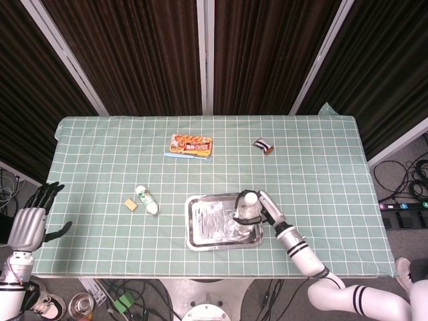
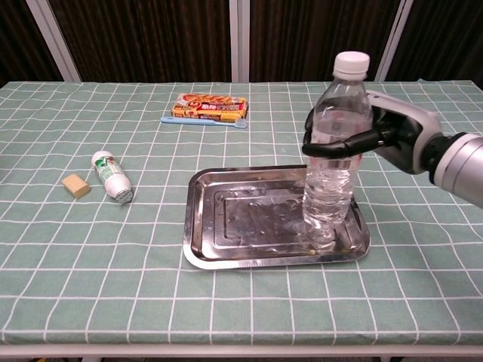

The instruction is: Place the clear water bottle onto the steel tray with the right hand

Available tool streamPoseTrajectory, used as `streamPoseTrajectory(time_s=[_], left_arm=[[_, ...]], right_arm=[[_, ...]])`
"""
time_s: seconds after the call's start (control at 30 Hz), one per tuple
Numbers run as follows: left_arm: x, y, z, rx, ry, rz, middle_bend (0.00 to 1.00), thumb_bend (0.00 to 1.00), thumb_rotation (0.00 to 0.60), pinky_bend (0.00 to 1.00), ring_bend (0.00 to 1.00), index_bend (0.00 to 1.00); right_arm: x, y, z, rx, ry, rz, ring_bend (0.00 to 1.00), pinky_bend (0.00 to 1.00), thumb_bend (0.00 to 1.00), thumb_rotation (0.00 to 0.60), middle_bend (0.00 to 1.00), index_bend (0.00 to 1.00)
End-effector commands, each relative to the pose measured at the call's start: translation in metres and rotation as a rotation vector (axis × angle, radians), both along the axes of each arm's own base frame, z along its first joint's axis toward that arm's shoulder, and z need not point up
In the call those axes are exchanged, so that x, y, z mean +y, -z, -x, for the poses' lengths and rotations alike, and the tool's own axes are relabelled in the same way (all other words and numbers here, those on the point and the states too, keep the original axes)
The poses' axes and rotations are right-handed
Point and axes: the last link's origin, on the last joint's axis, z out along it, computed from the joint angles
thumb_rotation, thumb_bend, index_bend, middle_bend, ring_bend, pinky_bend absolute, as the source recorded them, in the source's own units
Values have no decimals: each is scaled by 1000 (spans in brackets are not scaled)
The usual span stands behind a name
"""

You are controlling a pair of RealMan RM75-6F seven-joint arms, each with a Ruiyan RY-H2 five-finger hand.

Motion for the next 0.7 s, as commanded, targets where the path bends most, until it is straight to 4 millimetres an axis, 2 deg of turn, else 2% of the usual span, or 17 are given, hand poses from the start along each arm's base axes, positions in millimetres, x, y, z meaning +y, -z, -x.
streamPoseTrajectory(time_s=[0.03, 0.2, 0.43, 0.5, 0.57, 0.67, 0.7], left_arm=[[0, -3, 2, 1, -5, -9, 180, 257, 600, 189, 87, 163], [1, -7, 6, 0, -15, -19, 180, 256, 600, 188, 87, 163], [1, -8, 12, 2, -26, -17, 180, 257, 600, 189, 87, 163], [2, -8, 13, -1, -28, -18, 180, 256, 600, 189, 87, 163], [2, -7, 13, -2, -25, -16, 180, 256, 600, 188, 87, 163], [4, -7, 12, -6, -19, -16, 180, 257, 600, 189, 87, 163], [5, -6, 11, -6, -17, -15, 180, 257, 600, 189, 87, 163]], right_arm=[[-4, 11, -18, -22, -49, -17, 396, 426, 102, 600, 568, 688], [-7, 24, -37, -23, -108, -29, 397, 421, 101, 600, 567, 687], [-10, 39, -36, 26, -140, -45, 391, 406, 98, 600, 555, 674], [-11, 40, -35, 33, -155, -39, 373, 388, 60, 600, 541, 652], [-10, 40, -34, 44, -180, -38, 337, 352, 15, 600, 518, 596], [-8, 38, -31, 50, -206, -65, 208, 241, 0, 600, 444, 365], [-7, 37, -30, 55, -218, -79, 143, 185, 0, 600, 382, 262]])
